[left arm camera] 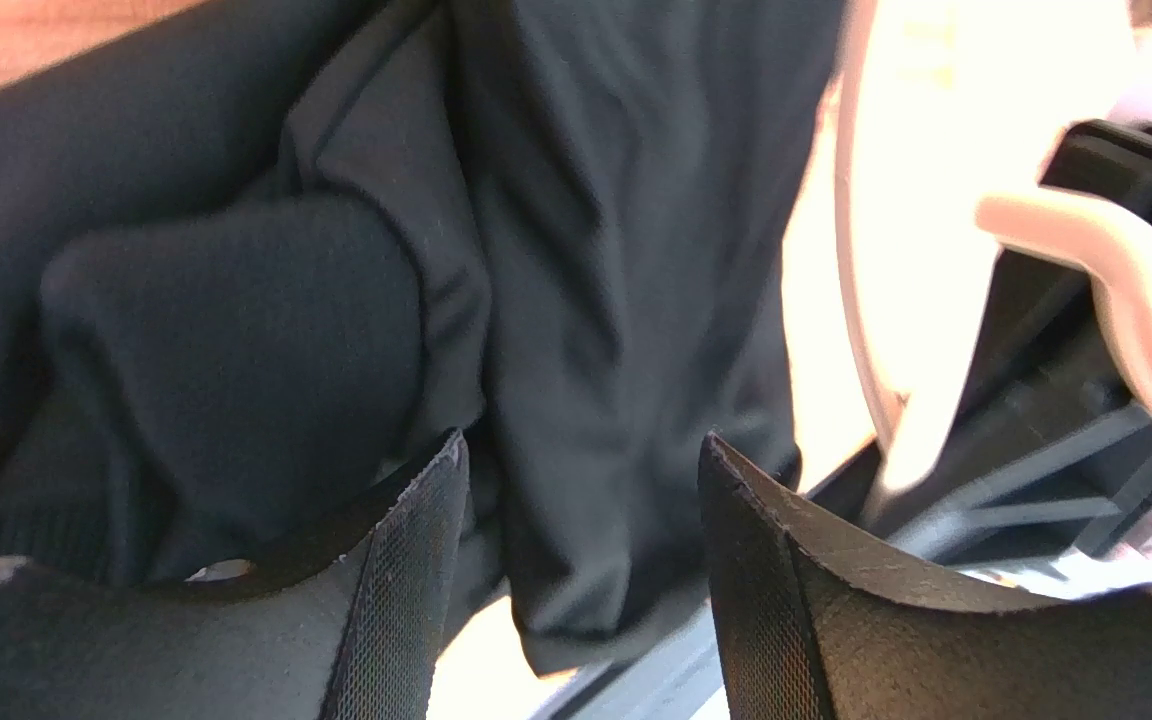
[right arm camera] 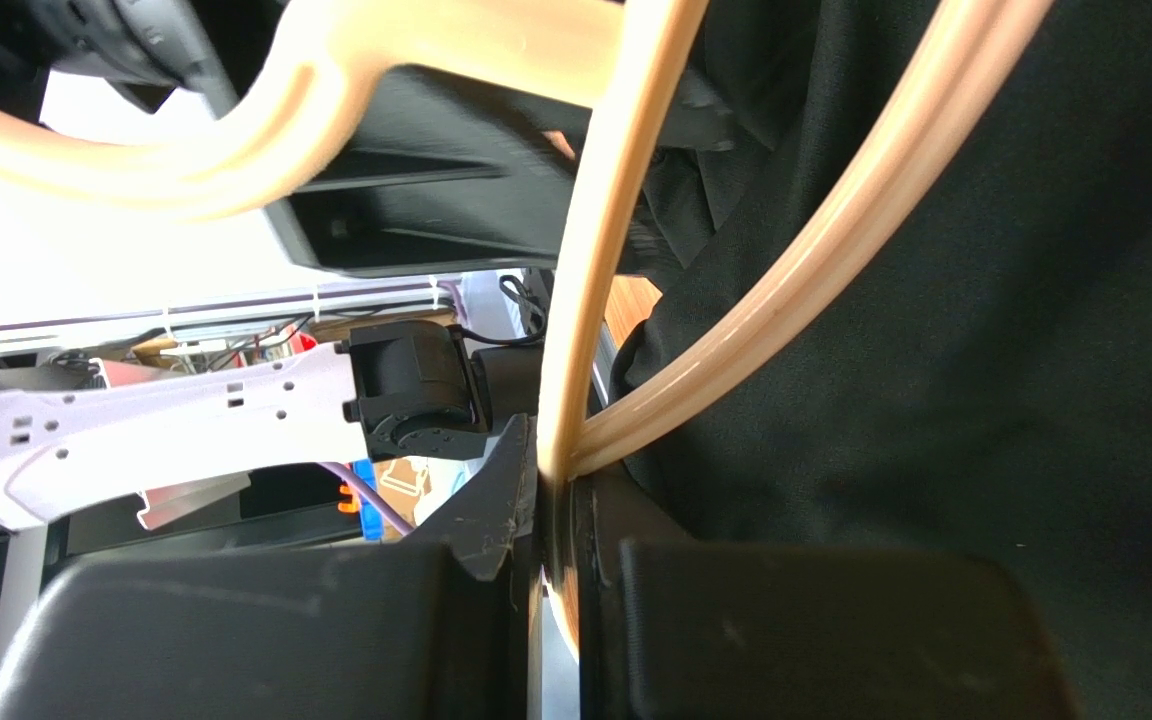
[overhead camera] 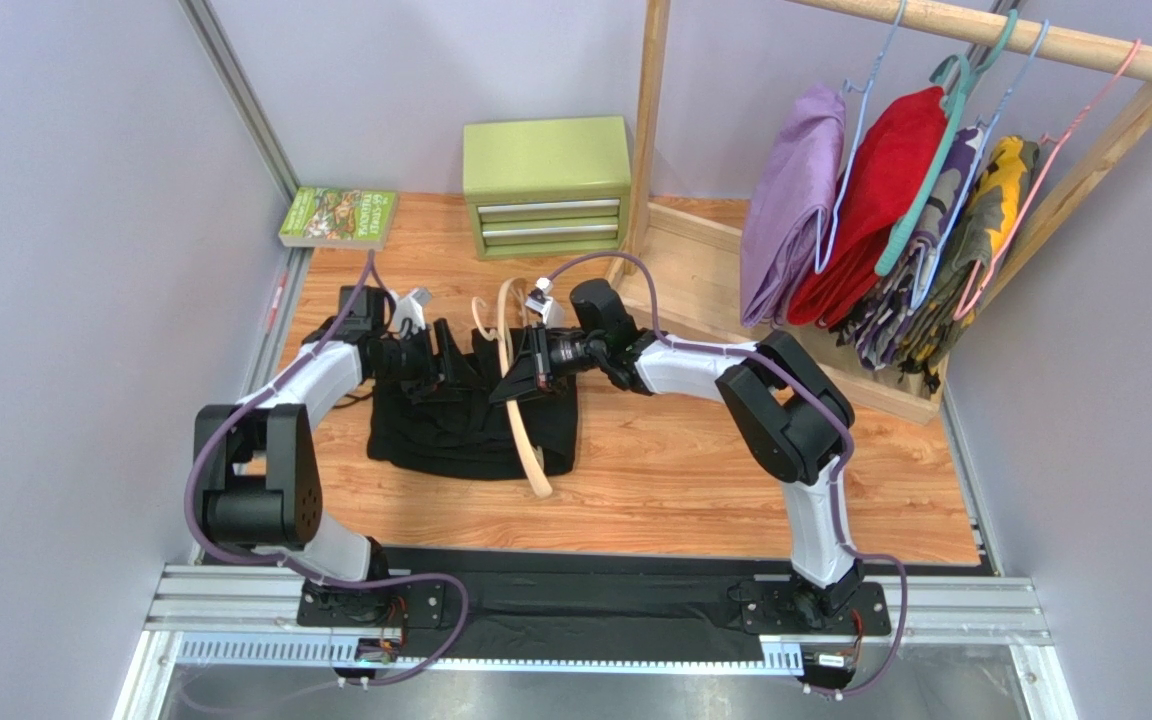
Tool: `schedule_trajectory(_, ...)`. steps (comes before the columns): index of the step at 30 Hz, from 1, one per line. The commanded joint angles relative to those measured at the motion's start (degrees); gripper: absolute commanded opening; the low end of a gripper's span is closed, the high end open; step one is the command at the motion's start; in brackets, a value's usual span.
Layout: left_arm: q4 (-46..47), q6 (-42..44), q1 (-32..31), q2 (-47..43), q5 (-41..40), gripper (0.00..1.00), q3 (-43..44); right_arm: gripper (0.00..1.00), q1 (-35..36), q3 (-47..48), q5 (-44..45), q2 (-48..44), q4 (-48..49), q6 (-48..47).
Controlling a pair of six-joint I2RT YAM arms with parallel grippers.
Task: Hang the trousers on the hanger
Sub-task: Place trousers on hanger
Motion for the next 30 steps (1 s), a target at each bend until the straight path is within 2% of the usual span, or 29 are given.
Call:
schedule_trajectory(1,1.9,1.9,-2.8,3.5,-2.1,0.64,3.1,0.00,-0.4,-0.6,-1.4,-2.0,3.0,2.6)
schedule_trajectory(8,3.7,0.5,-4.3,6.6,-1.0,0.59,3.8,0.00,-0.8,-0.6,-1.7,-1.5,3.0,2.6)
schedule_trajectory(14,4.3,0.6,-5.3,7.5,-1.0,0.49,4.3,0.00,-0.8,-0.5,-1.9,-1.3,3.2,2.5)
schedule_trajectory(17,4.3,0.6,-5.3,7.2,-0.9,0.40,4.3,0.00,-1.0,-0.6,-2.1,-1.3,3.3,2.6)
schedule_trajectory(18,4.4,0.4,-5.3,7.2,-0.8,0.33,4.3,0.00,-1.0,-0.6,-2.1,-1.4,3.3,2.6)
schedule_trajectory(20,4.8,-0.2,-5.3,7.1,0.2,0.25,4.4,0.00,-1.3,-0.7,-2.1,-1.4,3.2,2.5)
schedule_trajectory(21,4.7,-0.3,-5.3,6.8,0.4,0.13,4.5,0.00,-1.4,-0.8,-2.1,-1.4,3.2,2.4)
schedule_trajectory(23,3.5,-0.3,-5.3,5.6,0.5,0.00,5.0,0.00,-1.6,-0.8,-2.1,-1.8,3.1,2.1)
schedule_trajectory(27,-3.1,1.2,-5.3,0.0,0.1,0.00,7.1,0.00,-2.1,0.0,-2.8,-2.1,5.4,2.4)
schedule_trajectory(30,-7.9,2.2,-5.2,-4.4,-1.7,0.00,9.4,0.00,-2.1,0.4,-4.2,-1.4,12.7,7.0)
